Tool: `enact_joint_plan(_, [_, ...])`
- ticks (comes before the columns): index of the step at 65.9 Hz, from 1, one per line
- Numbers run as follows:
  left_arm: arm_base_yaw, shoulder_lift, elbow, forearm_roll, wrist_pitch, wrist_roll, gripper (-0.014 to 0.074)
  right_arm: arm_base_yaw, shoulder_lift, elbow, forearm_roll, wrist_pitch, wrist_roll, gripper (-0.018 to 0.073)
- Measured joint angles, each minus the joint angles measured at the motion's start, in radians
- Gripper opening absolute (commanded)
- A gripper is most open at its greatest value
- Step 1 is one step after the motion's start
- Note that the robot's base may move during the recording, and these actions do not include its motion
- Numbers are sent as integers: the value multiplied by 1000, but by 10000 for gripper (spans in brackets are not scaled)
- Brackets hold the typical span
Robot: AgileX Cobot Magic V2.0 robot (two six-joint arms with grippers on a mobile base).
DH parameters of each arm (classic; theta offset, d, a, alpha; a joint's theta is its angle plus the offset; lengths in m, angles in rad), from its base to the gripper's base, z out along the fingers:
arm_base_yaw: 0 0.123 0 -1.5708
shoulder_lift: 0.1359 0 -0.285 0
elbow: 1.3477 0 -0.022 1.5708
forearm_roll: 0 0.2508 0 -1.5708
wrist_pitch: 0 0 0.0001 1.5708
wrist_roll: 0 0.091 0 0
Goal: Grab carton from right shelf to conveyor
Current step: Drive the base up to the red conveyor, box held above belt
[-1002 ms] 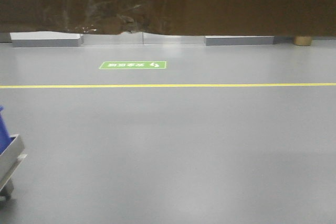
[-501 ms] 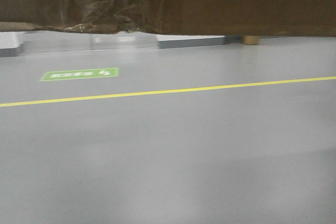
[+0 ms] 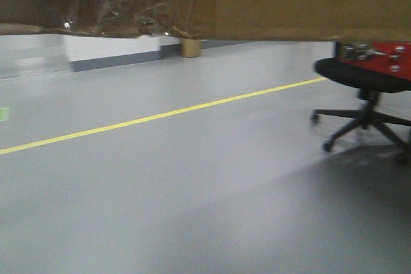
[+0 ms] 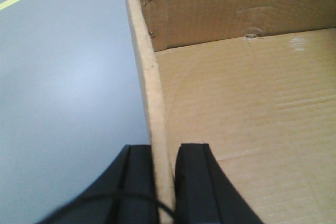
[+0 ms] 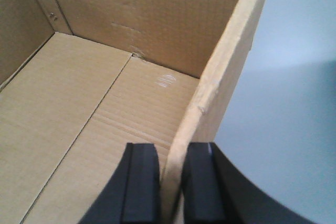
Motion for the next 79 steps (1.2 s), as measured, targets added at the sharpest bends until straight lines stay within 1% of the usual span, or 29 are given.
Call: enact_joint_plan(79, [0, 0, 0, 2, 0, 0, -9, 2, 0, 0, 0, -1, 0, -69])
